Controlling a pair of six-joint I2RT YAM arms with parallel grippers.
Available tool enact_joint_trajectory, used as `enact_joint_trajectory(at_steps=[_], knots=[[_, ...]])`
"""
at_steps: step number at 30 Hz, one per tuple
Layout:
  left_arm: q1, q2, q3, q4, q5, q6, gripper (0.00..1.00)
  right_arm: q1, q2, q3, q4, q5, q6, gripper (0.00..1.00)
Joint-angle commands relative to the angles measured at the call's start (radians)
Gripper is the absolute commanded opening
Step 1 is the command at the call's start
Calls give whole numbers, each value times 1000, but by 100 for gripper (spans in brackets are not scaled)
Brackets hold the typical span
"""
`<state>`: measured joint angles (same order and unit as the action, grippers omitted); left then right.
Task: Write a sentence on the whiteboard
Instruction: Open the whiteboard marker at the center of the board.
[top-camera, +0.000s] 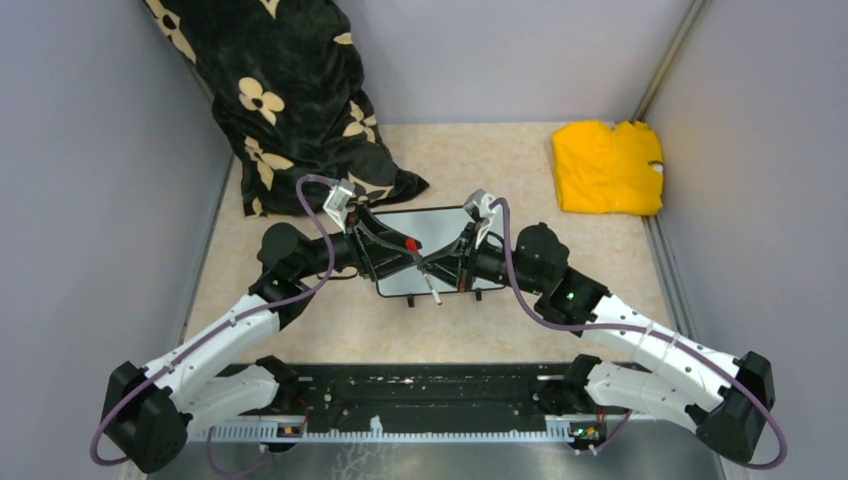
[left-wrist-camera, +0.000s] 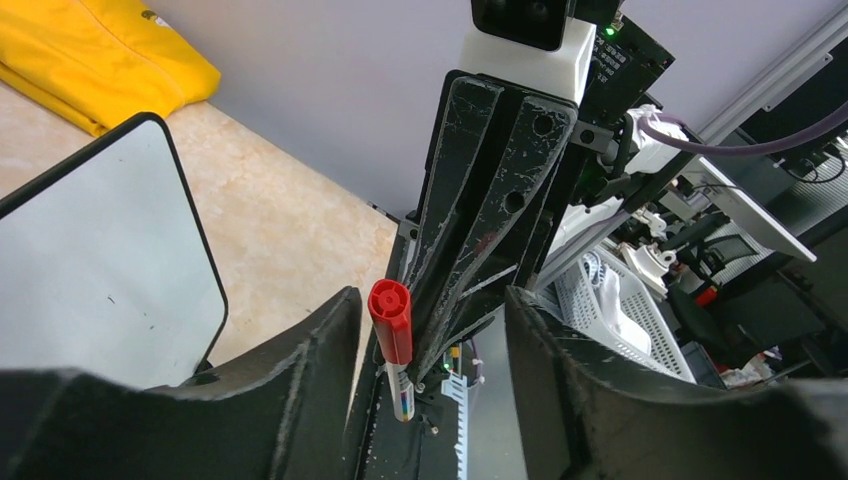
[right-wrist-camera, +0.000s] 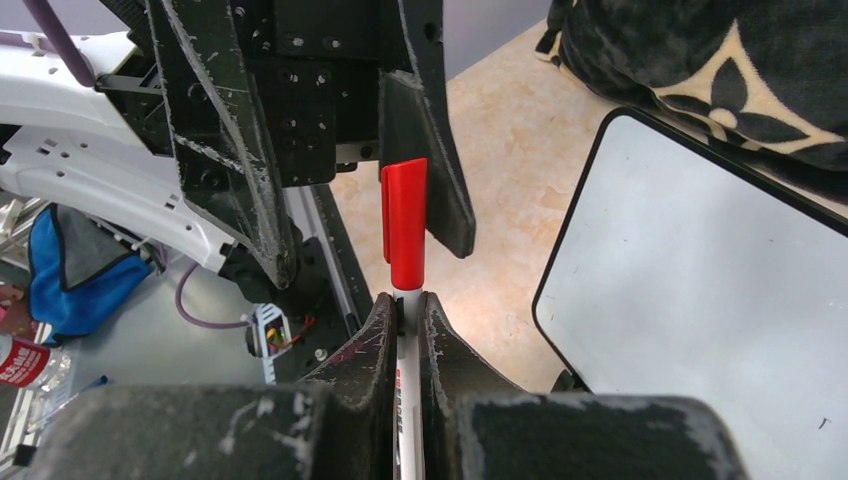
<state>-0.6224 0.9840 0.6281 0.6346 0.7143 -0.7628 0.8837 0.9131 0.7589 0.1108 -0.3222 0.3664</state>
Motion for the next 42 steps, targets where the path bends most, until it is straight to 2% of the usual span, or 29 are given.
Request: enact_joint_trajectory(at_steps=[1,3,11,14,17,19,22,23,24,25,28,30,34,42], knots=[[-6,-2,-1,57,5,-14,56,14,-13,19,44,24,-18,0],[-6,-2,-3,57,7,-16,50,15,-10,16,43,27,-19,0],[-6,-4,-15,54,13,-18,47,15,-11,14,40,33,-19,0],[-5,4,-19,53,26,-18,33,15,-11,16,37,33,-20,0],[-6,7,-18,45,39,-15,26,15,-11,17,34,31,-19,0],[-6,10,-17,40,46,-11,18,15,-11,17,33,28,-18,0],[-6,6,-16,37,42,-7,0,15,-14,17,32,19,-12,0],[-6,1,-17,34,31,-7,0,15,-15,16,34,13,-9,0],[-6,-7,-19,30,18,-9,0,15,-19,11,38,12,-1,4],[-5,-17,-24,32,1,-14,0,15,-24,3,50,16,10,12],[-6,-47,-36,35,-55,-35,0,15,-42,-46,109,23,79,41],[-5,-71,-47,36,-90,-52,0,16,-41,-70,155,2,121,51],[-6,-109,-60,37,-142,-83,0,15,-23,-99,244,-44,195,55],[-6,-120,-62,49,-119,-113,0,14,20,-106,375,-97,282,55]])
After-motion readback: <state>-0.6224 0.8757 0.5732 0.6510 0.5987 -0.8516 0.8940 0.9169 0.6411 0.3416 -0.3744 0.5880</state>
